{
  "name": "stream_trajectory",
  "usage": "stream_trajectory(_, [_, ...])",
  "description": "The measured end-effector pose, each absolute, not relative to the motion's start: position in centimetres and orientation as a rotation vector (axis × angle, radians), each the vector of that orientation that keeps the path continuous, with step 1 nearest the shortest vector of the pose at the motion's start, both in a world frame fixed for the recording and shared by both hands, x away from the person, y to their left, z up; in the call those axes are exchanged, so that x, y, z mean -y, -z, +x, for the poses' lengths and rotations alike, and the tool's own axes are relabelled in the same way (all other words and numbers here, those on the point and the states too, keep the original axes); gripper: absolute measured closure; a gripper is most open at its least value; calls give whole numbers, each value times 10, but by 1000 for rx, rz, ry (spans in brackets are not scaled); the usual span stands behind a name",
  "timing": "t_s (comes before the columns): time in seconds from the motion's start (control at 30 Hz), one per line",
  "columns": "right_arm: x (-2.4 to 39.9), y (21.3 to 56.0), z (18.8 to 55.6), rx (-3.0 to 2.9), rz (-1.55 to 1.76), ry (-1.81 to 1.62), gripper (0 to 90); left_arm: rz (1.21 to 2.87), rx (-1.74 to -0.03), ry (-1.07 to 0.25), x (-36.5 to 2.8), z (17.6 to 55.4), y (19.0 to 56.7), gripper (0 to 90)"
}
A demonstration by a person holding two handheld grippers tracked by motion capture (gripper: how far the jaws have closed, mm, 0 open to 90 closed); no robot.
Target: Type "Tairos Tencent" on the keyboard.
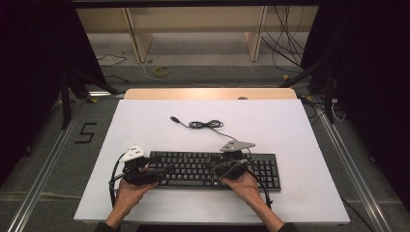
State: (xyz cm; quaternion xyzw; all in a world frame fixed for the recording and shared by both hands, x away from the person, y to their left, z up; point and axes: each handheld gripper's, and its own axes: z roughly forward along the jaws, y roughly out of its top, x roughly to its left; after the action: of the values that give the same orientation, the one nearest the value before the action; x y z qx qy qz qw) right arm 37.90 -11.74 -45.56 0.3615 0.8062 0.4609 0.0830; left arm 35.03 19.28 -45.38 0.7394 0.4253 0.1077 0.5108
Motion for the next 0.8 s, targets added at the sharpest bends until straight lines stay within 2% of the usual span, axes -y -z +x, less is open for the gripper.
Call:
stream_trajectory(0.1, [114,459,383,-2420,1089,-1346,725,1774,-1029,-264,-195,348,455,290])
stream_trajectory(0.17, [113,460,384,-2424,1089,-1336,745,1772,-1030,-264,-196,347,455,290])
stream_trajectory(0.37, [106,466,388,-2458,1075,-1272,894,1777,-1030,-265,-199,345,456,285])
stream_trajectory(0.8, [96,473,392,-2488,1067,-1194,900,1789,-1021,-278,-200,340,459,281])
